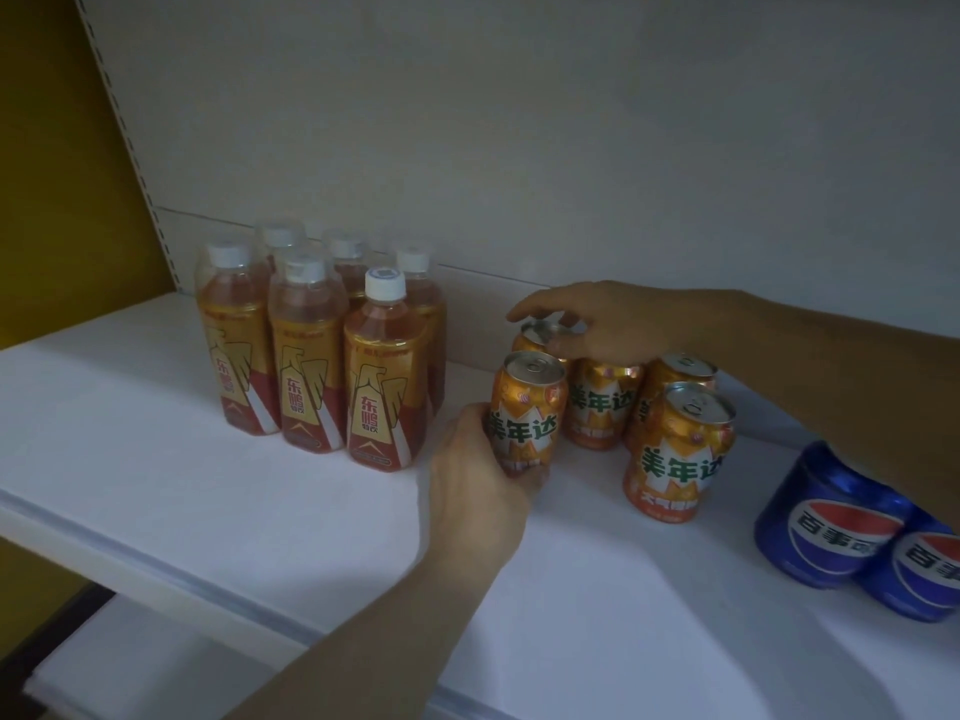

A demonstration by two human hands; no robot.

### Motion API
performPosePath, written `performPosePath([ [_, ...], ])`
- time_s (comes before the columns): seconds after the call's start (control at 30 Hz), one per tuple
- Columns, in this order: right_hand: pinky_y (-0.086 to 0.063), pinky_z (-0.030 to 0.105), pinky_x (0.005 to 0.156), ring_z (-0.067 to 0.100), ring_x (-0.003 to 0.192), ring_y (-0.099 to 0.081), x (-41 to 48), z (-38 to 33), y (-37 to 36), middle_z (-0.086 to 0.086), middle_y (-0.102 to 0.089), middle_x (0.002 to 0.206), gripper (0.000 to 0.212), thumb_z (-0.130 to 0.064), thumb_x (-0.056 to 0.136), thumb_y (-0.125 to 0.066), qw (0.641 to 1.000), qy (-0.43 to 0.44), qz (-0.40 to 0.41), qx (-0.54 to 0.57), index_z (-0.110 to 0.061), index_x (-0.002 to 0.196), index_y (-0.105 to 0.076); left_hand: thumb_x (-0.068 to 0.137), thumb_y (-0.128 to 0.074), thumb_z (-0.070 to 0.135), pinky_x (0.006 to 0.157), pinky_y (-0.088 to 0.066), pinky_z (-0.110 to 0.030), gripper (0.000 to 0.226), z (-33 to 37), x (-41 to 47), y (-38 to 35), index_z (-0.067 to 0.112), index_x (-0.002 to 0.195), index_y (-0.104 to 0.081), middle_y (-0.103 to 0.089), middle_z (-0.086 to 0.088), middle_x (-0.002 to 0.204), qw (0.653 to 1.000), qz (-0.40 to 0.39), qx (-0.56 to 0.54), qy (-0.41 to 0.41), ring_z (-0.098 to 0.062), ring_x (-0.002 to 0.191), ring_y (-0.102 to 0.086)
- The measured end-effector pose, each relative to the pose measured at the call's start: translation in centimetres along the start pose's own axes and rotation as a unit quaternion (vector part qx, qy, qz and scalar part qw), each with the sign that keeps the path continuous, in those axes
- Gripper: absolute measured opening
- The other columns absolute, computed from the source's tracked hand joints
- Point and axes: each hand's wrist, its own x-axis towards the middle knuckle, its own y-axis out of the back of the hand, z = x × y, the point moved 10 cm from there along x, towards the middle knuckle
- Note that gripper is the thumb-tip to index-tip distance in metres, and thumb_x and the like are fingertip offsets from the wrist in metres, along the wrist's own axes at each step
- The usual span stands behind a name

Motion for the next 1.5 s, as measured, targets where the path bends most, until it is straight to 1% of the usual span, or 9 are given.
performPosePath([
  [0.2, -0.041, 0.030, 0.104, 0.016, 0.130, -0.052, 0.5, 0.1, 0.0, -0.004, -0.053, 0.150, 0.050, -0.022, 0.102, -0.063, 1.000, 0.021, -0.008, -0.011, -0.033, 0.149, -0.050, 0.066, -0.092, 0.023, 0.080, -0.059, -0.037, 0.057, 0.0, 0.1, -0.1, 0.026, 0.112, -0.058, -0.064, 0.006, 0.106, 1.000, -0.005, 0.003, 0.001, -0.012, 0.094, -0.064],
  [0.43, -0.044, 0.035, 0.103, 0.016, 0.120, -0.054, 1.0, 0.1, 0.5, -0.003, -0.056, 0.139, 0.046, -0.027, 0.100, -0.068, 0.999, 0.022, 0.003, -0.033, -0.033, 0.144, -0.055, 0.065, -0.091, 0.027, 0.080, -0.059, -0.039, 0.060, -0.1, 0.3, -0.4, 0.023, 0.116, -0.060, -0.063, 0.005, 0.108, 1.000, -0.003, 0.006, -0.014, -0.013, 0.095, -0.064],
  [0.6, -0.043, 0.035, 0.097, 0.021, 0.116, -0.055, -0.4, -0.3, 5.3, 0.004, -0.055, 0.136, 0.045, -0.029, 0.102, -0.064, 0.994, 0.014, 0.096, -0.040, -0.025, 0.146, -0.054, 0.063, -0.091, 0.037, 0.095, -0.055, -0.035, 0.095, 0.3, 0.2, -0.5, 0.026, 0.144, -0.042, -0.054, 0.006, 0.132, 0.999, -0.026, -0.037, -0.009, -0.010, 0.115, -0.058],
  [0.77, -0.049, 0.029, 0.084, 0.017, 0.105, -0.057, -5.6, -1.8, 13.6, 0.002, -0.058, 0.128, 0.039, -0.020, 0.102, -0.063, 0.973, 0.010, 0.226, 0.049, -0.024, 0.140, -0.056, 0.084, -0.076, 0.042, 0.113, -0.041, -0.037, 0.083, 5.4, 1.4, 3.2, 0.018, 0.152, -0.035, -0.046, 0.001, 0.150, 0.991, 0.064, -0.085, -0.083, -0.012, 0.139, -0.042],
  [0.9, -0.060, 0.040, 0.091, 0.017, 0.105, -0.067, -10.7, -3.2, 15.9, -0.002, -0.064, 0.119, 0.030, -0.019, 0.101, -0.065, 0.952, 0.032, 0.245, 0.182, -0.034, 0.126, -0.057, 0.081, -0.074, 0.047, 0.111, -0.043, -0.033, 0.088, 10.6, 1.7, 3.8, 0.020, 0.154, -0.033, -0.049, 0.005, 0.148, 0.977, 0.065, -0.168, -0.113, -0.004, 0.136, -0.046],
  [1.07, -0.061, 0.030, 0.083, 0.014, 0.097, -0.072, -16.5, -3.4, 14.5, 0.003, -0.073, 0.112, 0.024, -0.023, 0.092, -0.062, 0.903, 0.061, 0.274, 0.326, -0.024, 0.115, -0.068, 0.073, -0.087, 0.024, 0.093, -0.057, -0.034, 0.080, 16.2, -0.6, 0.7, 0.023, 0.142, -0.047, -0.065, 0.005, 0.128, 0.939, -0.025, -0.311, -0.143, -0.012, 0.114, -0.067],
  [1.23, -0.060, 0.032, 0.089, 0.013, 0.104, -0.072, -23.3, -1.2, 13.3, 0.000, -0.075, 0.115, 0.023, -0.015, 0.106, -0.052, 0.825, 0.022, 0.460, 0.328, -0.018, 0.119, -0.071, 0.060, -0.096, 0.020, 0.085, -0.060, -0.030, 0.090, 19.8, -3.1, -1.0, 0.022, 0.137, -0.050, -0.061, 0.006, 0.130, 0.928, -0.005, -0.327, -0.179, -0.017, 0.114, -0.066],
  [1.4, -0.059, 0.024, 0.081, 0.005, 0.099, -0.072, -26.5, 0.2, 11.5, -0.014, -0.076, 0.107, 0.024, -0.017, 0.108, -0.049, 0.759, 0.008, 0.524, 0.386, -0.025, 0.112, -0.071, 0.056, -0.099, 0.020, 0.082, -0.061, -0.027, 0.094, 22.1, -5.0, -3.6, 0.026, 0.135, -0.047, -0.056, 0.011, 0.130, 0.928, -0.027, -0.311, -0.201, -0.016, 0.117, -0.063],
  [1.5, -0.056, 0.019, 0.075, 0.004, 0.093, -0.072, -27.2, 1.3, 11.2, -0.010, -0.076, 0.104, 0.024, -0.014, 0.107, -0.049, 0.744, 0.009, 0.534, 0.402, -0.022, 0.108, -0.071, 0.057, -0.098, 0.017, 0.083, -0.061, -0.031, 0.093, 22.5, -5.4, -5.0, 0.025, 0.135, -0.048, -0.056, 0.009, 0.132, 0.924, -0.045, -0.322, -0.200, -0.018, 0.120, -0.062],
])
